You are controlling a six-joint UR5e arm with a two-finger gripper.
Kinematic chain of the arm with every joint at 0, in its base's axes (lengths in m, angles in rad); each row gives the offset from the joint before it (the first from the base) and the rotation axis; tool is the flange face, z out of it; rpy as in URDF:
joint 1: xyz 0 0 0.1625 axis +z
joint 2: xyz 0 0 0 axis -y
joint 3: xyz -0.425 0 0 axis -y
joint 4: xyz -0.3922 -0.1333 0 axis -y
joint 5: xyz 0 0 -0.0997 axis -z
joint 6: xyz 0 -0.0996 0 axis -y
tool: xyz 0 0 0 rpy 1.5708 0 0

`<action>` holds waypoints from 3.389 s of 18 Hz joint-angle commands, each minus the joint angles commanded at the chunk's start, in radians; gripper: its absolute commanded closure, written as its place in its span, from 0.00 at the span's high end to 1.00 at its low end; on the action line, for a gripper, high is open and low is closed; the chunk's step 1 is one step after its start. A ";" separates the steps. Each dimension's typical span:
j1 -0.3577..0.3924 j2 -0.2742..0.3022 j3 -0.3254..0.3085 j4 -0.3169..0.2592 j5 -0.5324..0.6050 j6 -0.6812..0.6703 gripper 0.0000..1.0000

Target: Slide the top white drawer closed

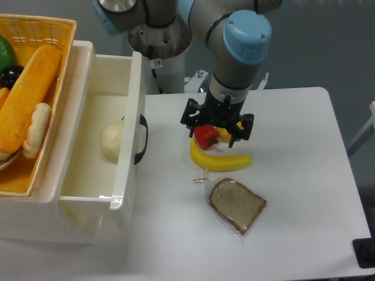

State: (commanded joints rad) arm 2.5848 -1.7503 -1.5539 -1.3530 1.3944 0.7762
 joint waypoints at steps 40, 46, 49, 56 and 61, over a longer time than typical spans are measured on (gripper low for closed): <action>-0.118 -0.104 -0.117 -0.028 -0.067 -0.261 1.00; -0.137 -0.104 -0.114 -0.028 -0.090 -0.259 1.00; -0.140 -0.103 -0.114 -0.029 -0.094 -0.259 1.00; -0.172 -0.095 -0.112 -0.034 -0.115 -0.261 1.00; -0.216 -0.095 -0.110 -0.032 -0.112 -0.262 1.00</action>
State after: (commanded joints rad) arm 2.3685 -1.8454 -1.6644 -1.3852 1.2824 0.5139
